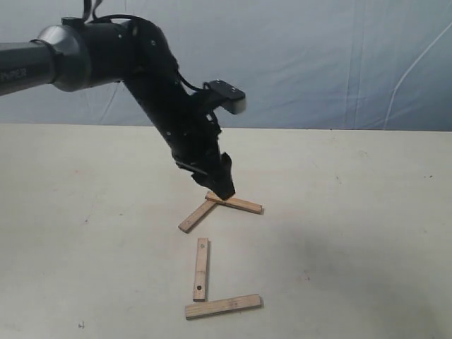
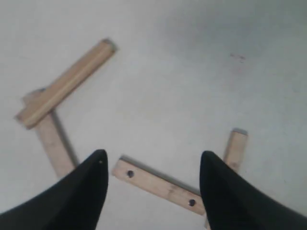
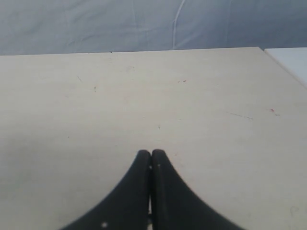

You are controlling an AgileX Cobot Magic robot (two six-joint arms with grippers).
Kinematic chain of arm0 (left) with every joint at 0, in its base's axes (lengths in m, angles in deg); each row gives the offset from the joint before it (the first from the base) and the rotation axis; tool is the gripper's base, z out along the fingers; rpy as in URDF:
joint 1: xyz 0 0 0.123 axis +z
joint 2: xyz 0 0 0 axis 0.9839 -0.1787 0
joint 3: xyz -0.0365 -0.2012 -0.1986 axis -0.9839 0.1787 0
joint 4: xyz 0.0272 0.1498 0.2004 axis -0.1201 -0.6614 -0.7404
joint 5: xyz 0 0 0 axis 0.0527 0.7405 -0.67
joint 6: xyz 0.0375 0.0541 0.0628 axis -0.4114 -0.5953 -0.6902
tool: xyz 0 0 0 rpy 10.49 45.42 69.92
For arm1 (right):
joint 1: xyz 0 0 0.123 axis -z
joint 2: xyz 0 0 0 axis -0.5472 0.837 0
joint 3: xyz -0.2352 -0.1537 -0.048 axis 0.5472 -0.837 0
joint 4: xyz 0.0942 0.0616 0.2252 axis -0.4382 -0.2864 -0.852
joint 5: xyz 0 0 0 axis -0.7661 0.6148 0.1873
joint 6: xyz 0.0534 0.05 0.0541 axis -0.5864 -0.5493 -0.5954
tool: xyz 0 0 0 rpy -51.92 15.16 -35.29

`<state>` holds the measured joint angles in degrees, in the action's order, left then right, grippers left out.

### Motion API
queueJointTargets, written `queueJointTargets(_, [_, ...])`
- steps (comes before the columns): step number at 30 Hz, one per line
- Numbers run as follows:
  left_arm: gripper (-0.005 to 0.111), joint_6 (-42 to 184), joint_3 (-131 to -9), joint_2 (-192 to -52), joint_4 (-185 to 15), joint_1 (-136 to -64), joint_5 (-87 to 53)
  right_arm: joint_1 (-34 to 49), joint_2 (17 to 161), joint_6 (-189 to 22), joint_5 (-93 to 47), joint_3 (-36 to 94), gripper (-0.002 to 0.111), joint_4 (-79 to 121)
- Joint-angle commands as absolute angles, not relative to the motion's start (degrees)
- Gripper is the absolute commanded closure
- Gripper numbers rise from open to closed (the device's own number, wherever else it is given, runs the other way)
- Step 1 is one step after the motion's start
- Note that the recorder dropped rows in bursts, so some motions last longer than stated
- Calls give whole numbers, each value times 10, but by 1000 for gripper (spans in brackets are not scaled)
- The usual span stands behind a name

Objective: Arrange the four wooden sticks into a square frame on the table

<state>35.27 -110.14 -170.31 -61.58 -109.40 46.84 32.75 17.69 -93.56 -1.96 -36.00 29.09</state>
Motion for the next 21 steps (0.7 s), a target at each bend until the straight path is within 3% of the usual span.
queueJointTargets(1, [49,356,-1102,-1696,-687,-1157,501,325,175,-934,-24,-360,109,292])
queueJointTargets(9, [49,408,-1023,-1696,-756,-1227,525,325,175,-934,-24,-360,109,292])
queueJointTargets(21, [54,475,-895,-1603,-756,-1244,465,325,175,-934,-24,-360,109,292])
